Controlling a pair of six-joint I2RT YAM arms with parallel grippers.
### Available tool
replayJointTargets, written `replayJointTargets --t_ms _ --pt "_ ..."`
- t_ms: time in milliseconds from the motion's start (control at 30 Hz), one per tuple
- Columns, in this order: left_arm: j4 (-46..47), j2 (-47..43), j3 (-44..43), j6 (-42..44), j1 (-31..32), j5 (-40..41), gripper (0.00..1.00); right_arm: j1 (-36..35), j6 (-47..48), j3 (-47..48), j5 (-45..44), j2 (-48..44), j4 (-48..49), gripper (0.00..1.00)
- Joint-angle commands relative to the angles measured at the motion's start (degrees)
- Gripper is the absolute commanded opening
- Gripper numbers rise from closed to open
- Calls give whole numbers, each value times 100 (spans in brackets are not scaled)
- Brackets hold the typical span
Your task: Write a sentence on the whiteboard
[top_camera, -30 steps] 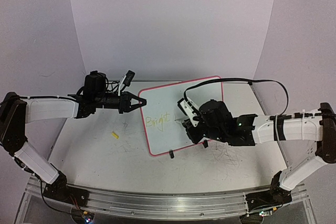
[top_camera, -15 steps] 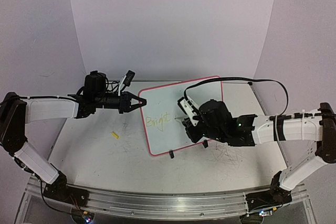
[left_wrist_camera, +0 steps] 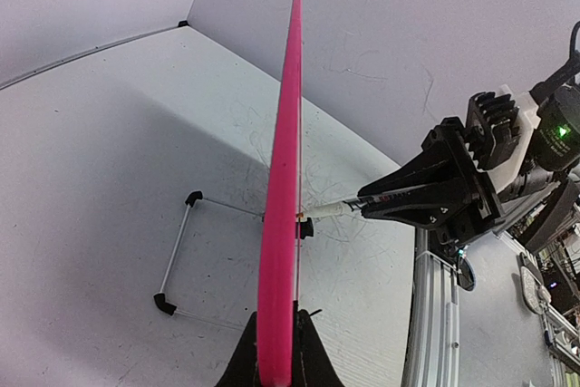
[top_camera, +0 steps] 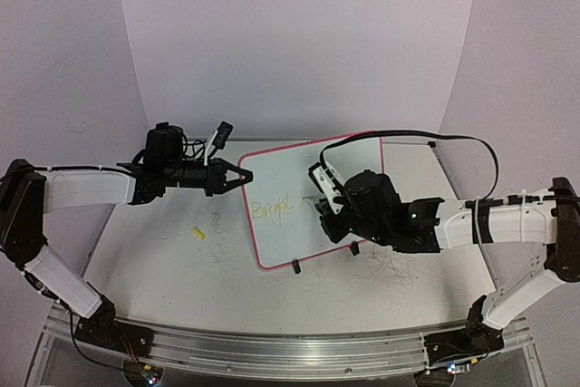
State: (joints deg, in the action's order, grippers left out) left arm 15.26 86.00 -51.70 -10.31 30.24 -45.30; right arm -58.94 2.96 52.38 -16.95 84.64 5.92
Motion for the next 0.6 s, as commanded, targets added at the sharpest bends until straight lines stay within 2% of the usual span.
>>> replayJointTargets --t_ms 0,567 --pt "-206 -37 37 814 28 363 0 20 -70 228 -367 5 261 0" --pt "-230 -47 29 822 37 343 0 7 -439 -199 -110 -174 -35 0"
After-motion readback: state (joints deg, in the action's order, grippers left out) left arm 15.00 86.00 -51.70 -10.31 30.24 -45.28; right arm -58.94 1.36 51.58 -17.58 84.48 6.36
